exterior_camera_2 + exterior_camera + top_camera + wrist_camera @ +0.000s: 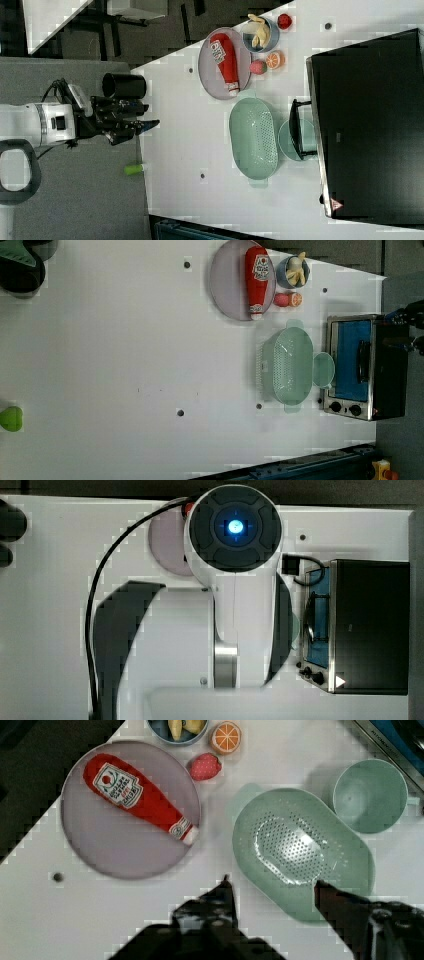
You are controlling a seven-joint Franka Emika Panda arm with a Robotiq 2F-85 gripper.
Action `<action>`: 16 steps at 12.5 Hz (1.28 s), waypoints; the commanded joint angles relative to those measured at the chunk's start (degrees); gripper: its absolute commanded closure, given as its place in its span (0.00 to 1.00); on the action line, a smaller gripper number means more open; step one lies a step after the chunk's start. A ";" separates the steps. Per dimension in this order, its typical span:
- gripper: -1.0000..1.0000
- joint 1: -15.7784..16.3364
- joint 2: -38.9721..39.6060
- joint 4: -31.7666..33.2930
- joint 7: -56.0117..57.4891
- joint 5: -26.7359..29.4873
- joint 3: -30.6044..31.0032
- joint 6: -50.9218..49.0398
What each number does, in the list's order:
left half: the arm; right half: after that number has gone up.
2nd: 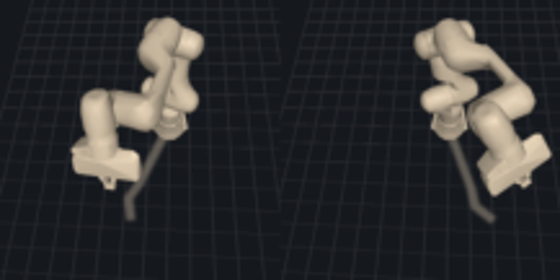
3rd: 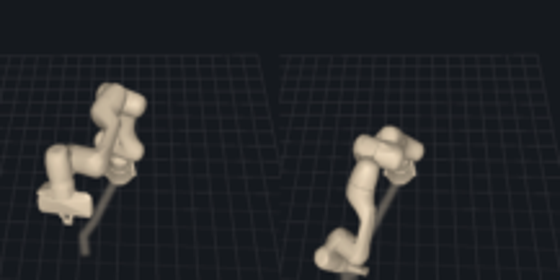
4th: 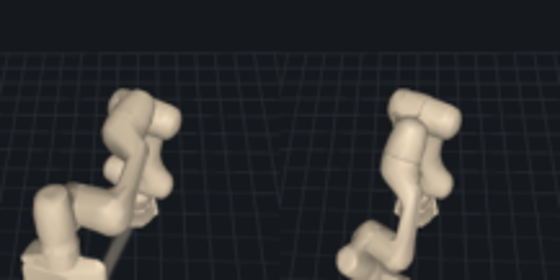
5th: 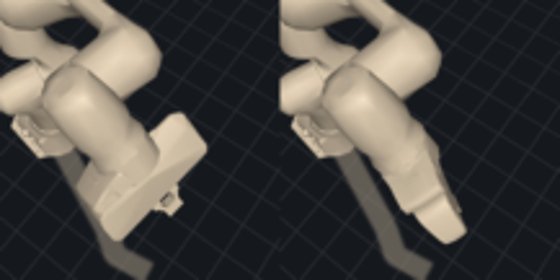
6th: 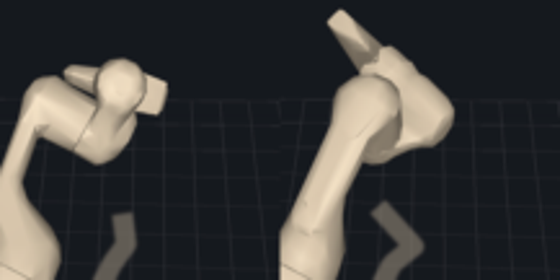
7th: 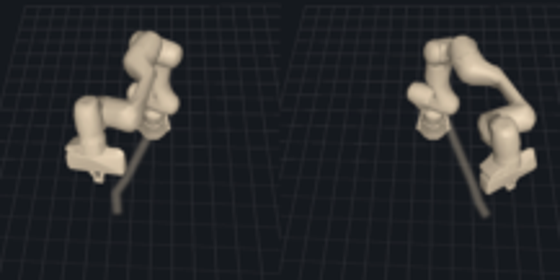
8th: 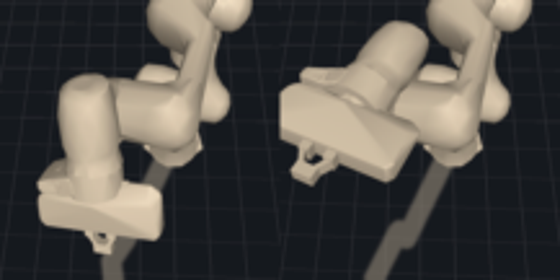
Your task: Drag strainer right to left.
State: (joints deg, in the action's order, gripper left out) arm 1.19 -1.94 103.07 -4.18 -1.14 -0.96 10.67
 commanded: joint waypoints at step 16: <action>0.00 -0.41 5.60 37.60 -29.65 -1.64 -1.51 41.91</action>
State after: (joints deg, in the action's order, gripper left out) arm 0.89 8.83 142.12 -28.38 -3.64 -2.65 49.83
